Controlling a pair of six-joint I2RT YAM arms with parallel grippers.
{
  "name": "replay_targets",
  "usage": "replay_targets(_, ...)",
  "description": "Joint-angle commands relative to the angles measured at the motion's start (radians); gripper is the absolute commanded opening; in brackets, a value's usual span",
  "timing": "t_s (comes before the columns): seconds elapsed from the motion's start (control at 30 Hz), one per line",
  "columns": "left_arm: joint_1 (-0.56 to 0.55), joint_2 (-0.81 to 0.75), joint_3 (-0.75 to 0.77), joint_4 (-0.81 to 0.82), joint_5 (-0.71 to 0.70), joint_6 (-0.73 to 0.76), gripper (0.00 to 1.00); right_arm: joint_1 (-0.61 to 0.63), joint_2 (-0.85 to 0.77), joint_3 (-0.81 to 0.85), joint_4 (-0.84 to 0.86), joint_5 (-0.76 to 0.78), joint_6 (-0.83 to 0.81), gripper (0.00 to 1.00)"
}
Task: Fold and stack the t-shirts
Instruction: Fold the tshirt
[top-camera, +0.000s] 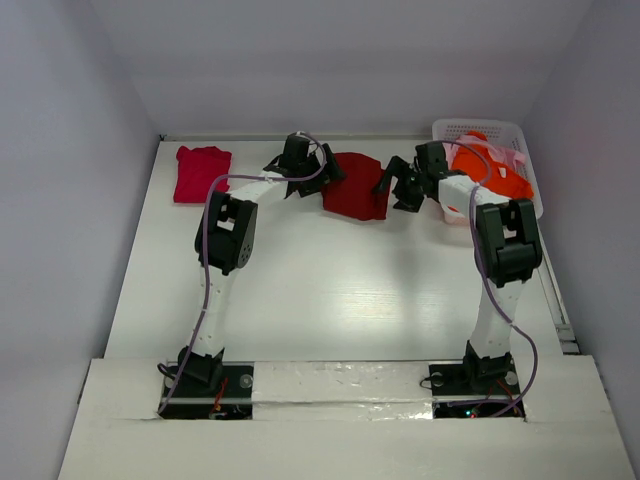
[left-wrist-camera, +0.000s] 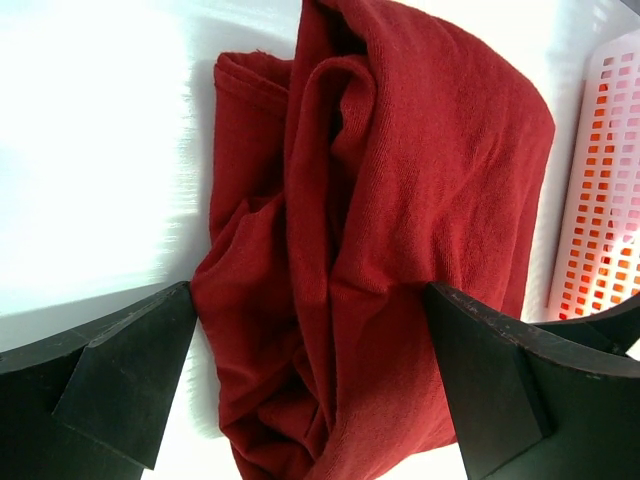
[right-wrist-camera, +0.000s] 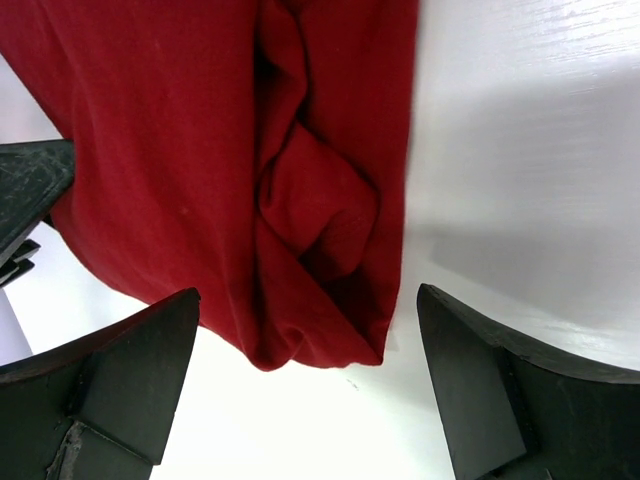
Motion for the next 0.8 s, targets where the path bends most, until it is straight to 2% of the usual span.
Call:
replay_targets(0.0,0.003,-0.038,-0.024,-0.006,0.002,0.018,0.99,0.001,0.019,-0.009,0.033,-0.033,0.008,0.94)
replay_targets(0.23,0.012,-0.014,0.004,-0.021,0.03,0.018,0.99,0.001,0.045,0.031,-0.022,-0.056,-0.018,0.94)
replay_targets(0.77,0.021,0.008,0.013,-0.005,0.065,0.005,0.99,0.001,0.064,0.042,0.016,-0.097,0.006,0.93)
